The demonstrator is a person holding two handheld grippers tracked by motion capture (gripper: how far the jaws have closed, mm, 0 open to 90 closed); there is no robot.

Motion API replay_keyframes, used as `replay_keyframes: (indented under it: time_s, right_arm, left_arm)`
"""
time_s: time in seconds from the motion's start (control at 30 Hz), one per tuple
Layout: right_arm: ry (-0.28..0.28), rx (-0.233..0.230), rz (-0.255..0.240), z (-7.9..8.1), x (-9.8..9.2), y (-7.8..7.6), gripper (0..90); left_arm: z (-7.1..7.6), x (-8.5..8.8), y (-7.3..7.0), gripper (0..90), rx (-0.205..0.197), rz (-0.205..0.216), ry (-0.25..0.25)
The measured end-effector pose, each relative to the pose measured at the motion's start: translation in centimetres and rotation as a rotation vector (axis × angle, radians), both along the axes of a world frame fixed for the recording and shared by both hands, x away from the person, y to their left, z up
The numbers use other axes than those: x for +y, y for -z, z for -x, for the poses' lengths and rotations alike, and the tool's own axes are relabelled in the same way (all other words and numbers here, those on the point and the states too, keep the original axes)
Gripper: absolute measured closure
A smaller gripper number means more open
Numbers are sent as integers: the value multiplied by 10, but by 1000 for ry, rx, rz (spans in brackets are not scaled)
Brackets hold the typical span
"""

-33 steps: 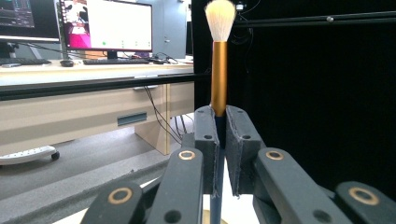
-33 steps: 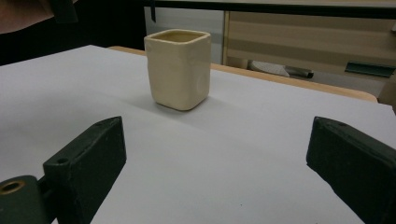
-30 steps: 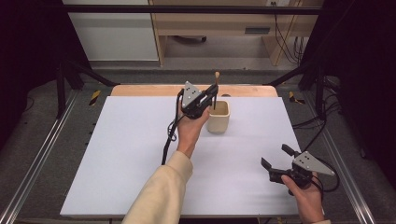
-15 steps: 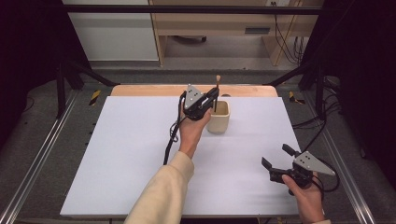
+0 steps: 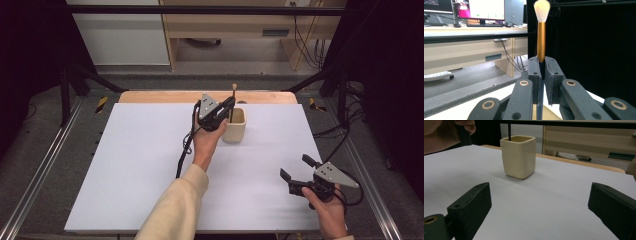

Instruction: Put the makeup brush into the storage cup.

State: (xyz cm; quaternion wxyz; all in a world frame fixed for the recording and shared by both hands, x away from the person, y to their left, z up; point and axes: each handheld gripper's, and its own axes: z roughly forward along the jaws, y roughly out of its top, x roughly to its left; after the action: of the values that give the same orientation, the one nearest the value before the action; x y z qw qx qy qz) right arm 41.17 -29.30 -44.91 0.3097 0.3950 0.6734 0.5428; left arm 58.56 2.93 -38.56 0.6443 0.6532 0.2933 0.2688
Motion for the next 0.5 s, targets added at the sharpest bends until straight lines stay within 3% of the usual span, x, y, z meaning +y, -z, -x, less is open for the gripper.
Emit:
replay_keyframes:
  time_s: [0.5]
  right_arm:
    - [1,3,0,0,0,0,52]
  left_arm:
    - [-1,-2,7,833,15,-5,5]
